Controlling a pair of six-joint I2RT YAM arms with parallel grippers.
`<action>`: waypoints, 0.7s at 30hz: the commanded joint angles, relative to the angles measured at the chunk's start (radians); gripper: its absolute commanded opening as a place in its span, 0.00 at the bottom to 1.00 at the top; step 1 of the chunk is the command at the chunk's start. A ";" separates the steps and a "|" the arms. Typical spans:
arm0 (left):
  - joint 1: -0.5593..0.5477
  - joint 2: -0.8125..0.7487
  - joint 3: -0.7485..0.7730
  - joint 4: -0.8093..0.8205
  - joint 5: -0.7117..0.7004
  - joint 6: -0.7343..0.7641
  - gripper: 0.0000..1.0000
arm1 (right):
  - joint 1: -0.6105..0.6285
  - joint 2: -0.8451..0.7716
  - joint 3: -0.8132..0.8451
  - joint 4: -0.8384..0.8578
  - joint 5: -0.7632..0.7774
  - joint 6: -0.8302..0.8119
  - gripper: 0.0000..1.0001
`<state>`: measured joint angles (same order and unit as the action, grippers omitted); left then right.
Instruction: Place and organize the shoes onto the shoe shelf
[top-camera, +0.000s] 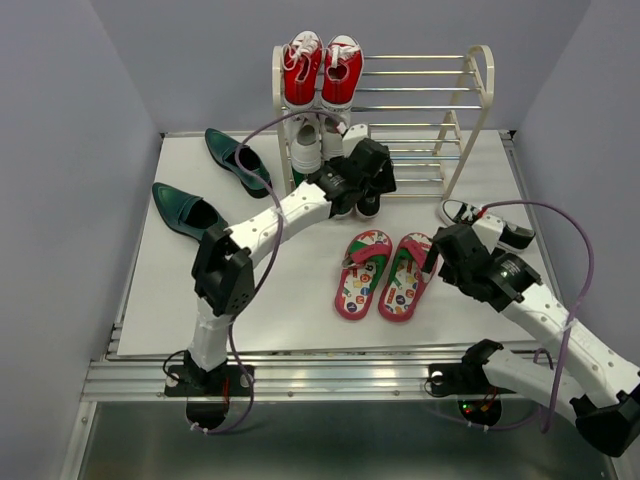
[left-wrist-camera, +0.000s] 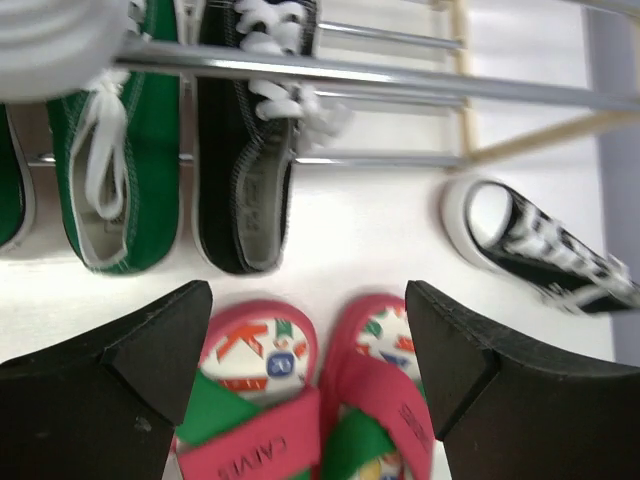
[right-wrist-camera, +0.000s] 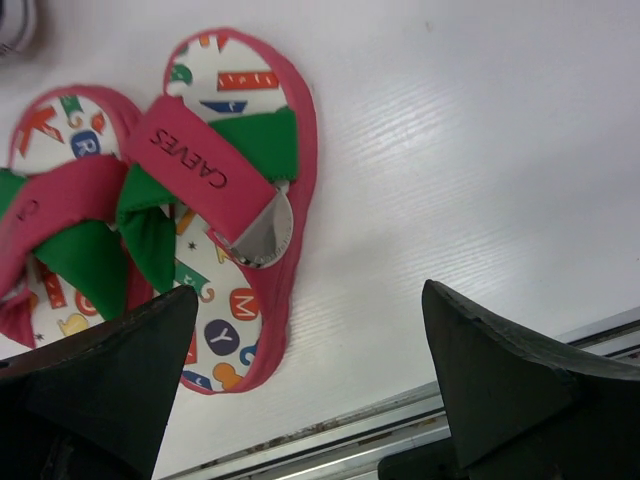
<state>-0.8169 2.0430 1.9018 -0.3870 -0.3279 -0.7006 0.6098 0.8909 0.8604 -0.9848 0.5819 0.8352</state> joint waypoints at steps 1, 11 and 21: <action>-0.076 -0.185 -0.088 0.028 -0.026 0.052 0.91 | -0.001 0.020 0.155 -0.061 0.147 0.022 1.00; -0.154 -0.660 -0.700 0.112 -0.083 -0.033 0.91 | -0.243 0.230 0.281 0.118 0.146 -0.183 1.00; -0.191 -0.843 -0.900 0.261 -0.014 0.061 0.95 | -0.898 0.376 0.230 0.310 -0.335 -0.350 1.00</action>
<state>-1.0069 1.2449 1.0393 -0.2337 -0.3481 -0.6949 -0.1963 1.2369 1.0962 -0.7750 0.4309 0.5419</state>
